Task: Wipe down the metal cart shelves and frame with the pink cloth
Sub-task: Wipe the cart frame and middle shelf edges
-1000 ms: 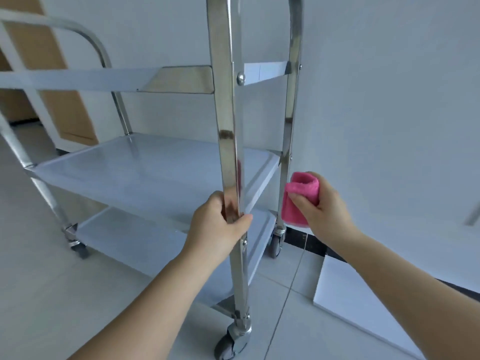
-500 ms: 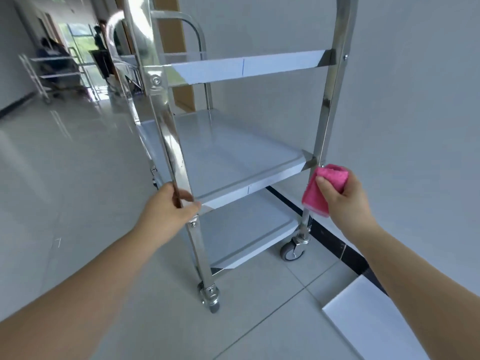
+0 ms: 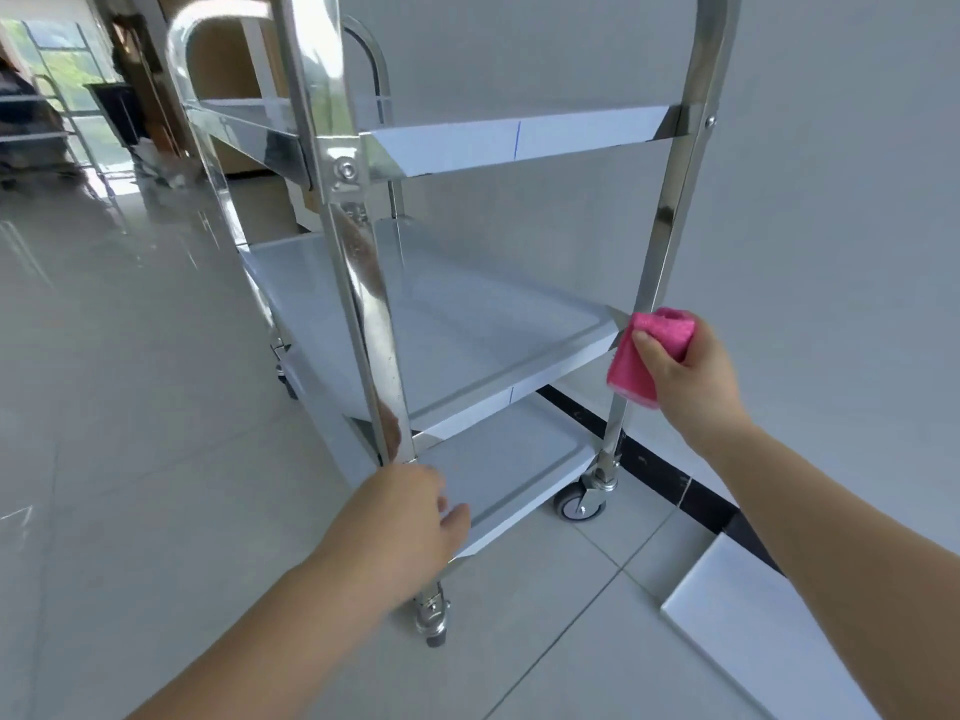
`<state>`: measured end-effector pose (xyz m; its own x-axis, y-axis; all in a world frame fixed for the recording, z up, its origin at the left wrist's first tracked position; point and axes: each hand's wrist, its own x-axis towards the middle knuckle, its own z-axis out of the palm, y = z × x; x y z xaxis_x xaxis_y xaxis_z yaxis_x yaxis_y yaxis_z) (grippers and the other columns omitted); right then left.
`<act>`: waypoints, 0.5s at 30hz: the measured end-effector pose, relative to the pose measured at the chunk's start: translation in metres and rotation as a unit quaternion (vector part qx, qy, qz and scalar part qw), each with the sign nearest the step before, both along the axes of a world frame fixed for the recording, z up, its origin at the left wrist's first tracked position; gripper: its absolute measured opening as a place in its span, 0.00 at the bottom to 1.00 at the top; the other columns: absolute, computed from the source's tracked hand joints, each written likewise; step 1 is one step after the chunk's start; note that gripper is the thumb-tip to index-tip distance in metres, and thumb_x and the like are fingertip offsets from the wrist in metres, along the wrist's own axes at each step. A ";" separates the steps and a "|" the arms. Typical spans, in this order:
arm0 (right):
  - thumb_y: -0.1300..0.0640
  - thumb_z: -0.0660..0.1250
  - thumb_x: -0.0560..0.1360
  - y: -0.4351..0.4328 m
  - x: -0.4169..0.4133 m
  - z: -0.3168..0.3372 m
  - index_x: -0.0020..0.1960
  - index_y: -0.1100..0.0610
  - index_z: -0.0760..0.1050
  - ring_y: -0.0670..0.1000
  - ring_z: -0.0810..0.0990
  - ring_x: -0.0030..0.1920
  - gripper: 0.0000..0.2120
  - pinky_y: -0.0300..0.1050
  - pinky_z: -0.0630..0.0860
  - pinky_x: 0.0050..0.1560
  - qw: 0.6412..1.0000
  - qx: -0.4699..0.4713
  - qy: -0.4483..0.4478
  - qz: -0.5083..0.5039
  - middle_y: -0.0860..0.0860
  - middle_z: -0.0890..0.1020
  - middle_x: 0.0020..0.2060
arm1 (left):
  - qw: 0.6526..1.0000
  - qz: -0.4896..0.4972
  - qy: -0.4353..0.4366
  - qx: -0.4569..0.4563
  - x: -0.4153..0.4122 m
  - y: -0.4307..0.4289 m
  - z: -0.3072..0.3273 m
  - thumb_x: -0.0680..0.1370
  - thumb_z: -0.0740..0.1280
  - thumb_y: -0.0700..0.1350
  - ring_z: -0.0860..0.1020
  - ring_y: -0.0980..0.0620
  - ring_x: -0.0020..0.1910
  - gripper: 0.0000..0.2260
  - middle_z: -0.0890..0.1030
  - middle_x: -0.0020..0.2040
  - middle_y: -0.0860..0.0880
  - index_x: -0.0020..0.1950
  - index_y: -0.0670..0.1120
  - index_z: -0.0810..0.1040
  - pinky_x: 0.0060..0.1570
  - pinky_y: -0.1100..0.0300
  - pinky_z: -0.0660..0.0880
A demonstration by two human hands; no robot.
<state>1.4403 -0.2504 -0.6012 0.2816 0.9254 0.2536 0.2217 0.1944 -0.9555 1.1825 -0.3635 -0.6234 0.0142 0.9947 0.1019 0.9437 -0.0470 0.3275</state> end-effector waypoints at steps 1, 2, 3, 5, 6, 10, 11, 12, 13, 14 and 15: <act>0.54 0.68 0.77 0.002 -0.006 0.003 0.65 0.53 0.69 0.44 0.76 0.45 0.18 0.41 0.77 0.42 1.000 -0.001 -0.009 -0.004 0.47 0.76 0.48 | 0.999 -0.027 -0.022 0.012 0.004 0.003 -0.001 0.76 0.63 0.53 0.72 0.53 0.35 0.12 0.75 0.37 0.52 0.37 0.49 0.70 0.33 0.62 0.67; 0.54 0.68 0.77 0.004 -0.012 0.006 0.64 0.52 0.69 0.44 0.76 0.45 0.18 0.39 0.76 0.40 1.000 -0.004 -0.017 -0.007 0.47 0.76 0.47 | 0.998 -0.056 -0.032 0.026 0.008 0.007 0.000 0.77 0.62 0.53 0.72 0.53 0.38 0.10 0.76 0.42 0.53 0.41 0.48 0.71 0.37 0.62 0.68; 0.54 0.68 0.77 0.007 -0.017 0.010 0.64 0.52 0.69 0.44 0.76 0.45 0.17 0.39 0.75 0.41 1.000 -0.004 -0.021 -0.011 0.46 0.76 0.47 | 0.995 -0.082 -0.036 0.034 0.013 0.012 0.000 0.77 0.61 0.53 0.72 0.53 0.40 0.09 0.76 0.45 0.53 0.44 0.48 0.71 0.39 0.61 0.68; 0.54 0.67 0.77 0.012 -0.021 0.019 0.63 0.52 0.69 0.42 0.75 0.44 0.16 0.39 0.75 0.41 0.999 -0.001 -0.021 -0.028 0.45 0.76 0.46 | 0.991 -0.114 -0.048 0.043 0.022 0.025 0.002 0.78 0.60 0.53 0.72 0.53 0.43 0.09 0.76 0.48 0.53 0.48 0.48 0.71 0.41 0.61 0.68; 0.54 0.67 0.77 0.015 -0.021 0.023 0.63 0.52 0.69 0.41 0.75 0.44 0.16 0.36 0.75 0.38 0.999 0.001 -0.017 -0.039 0.46 0.75 0.47 | 0.990 -0.124 -0.056 0.046 0.027 0.033 0.004 0.78 0.60 0.52 0.73 0.52 0.45 0.09 0.76 0.50 0.53 0.50 0.48 0.72 0.44 0.60 0.70; 0.54 0.66 0.78 0.022 -0.006 0.021 0.65 0.54 0.68 0.43 0.75 0.43 0.17 0.33 0.73 0.34 0.996 0.006 -0.013 -0.087 0.49 0.74 0.50 | 0.980 -0.177 -0.056 0.075 0.062 0.066 0.011 0.78 0.59 0.49 0.74 0.50 0.54 0.11 0.75 0.56 0.52 0.57 0.46 0.73 0.52 0.54 0.73; 0.54 0.66 0.78 0.023 0.000 0.018 0.65 0.54 0.67 0.43 0.74 0.43 0.18 0.34 0.73 0.36 0.995 0.004 -0.017 -0.096 0.49 0.74 0.50 | 0.977 -0.190 -0.054 0.085 0.071 0.073 0.011 0.78 0.59 0.49 0.73 0.50 0.55 0.11 0.74 0.56 0.52 0.58 0.46 0.72 0.52 0.54 0.73; 0.54 0.66 0.78 0.025 0.006 0.017 0.65 0.55 0.67 0.41 0.74 0.43 0.18 0.32 0.71 0.35 0.994 0.003 -0.022 -0.105 0.49 0.74 0.51 | 0.973 -0.203 -0.049 0.097 0.082 0.081 0.012 0.78 0.59 0.49 0.72 0.50 0.57 0.11 0.74 0.57 0.52 0.58 0.46 0.72 0.51 0.54 0.73; 0.54 0.66 0.78 0.029 0.013 0.018 0.65 0.55 0.66 0.41 0.73 0.42 0.18 0.29 0.70 0.32 0.994 0.006 -0.028 -0.109 0.49 0.74 0.51 | 0.970 -0.211 -0.043 0.113 0.092 0.089 0.011 0.78 0.60 0.48 0.71 0.51 0.57 0.11 0.73 0.56 0.52 0.58 0.46 0.71 0.49 0.56 0.72; 0.55 0.66 0.78 0.034 0.019 0.021 0.65 0.55 0.66 0.42 0.74 0.43 0.18 0.27 0.70 0.30 0.993 0.010 -0.032 -0.109 0.50 0.73 0.52 | 0.967 -0.216 -0.040 0.128 0.101 0.096 0.011 0.78 0.60 0.48 0.70 0.51 0.57 0.10 0.72 0.56 0.53 0.56 0.46 0.71 0.47 0.59 0.69; 0.54 0.66 0.78 0.041 0.026 0.023 0.65 0.54 0.66 0.45 0.75 0.46 0.18 0.27 0.71 0.32 0.993 0.016 -0.037 -0.112 0.51 0.73 0.54 | 0.966 -0.215 -0.038 0.141 0.108 0.103 0.009 0.77 0.60 0.47 0.70 0.52 0.56 0.08 0.72 0.53 0.54 0.53 0.45 0.70 0.44 0.61 0.66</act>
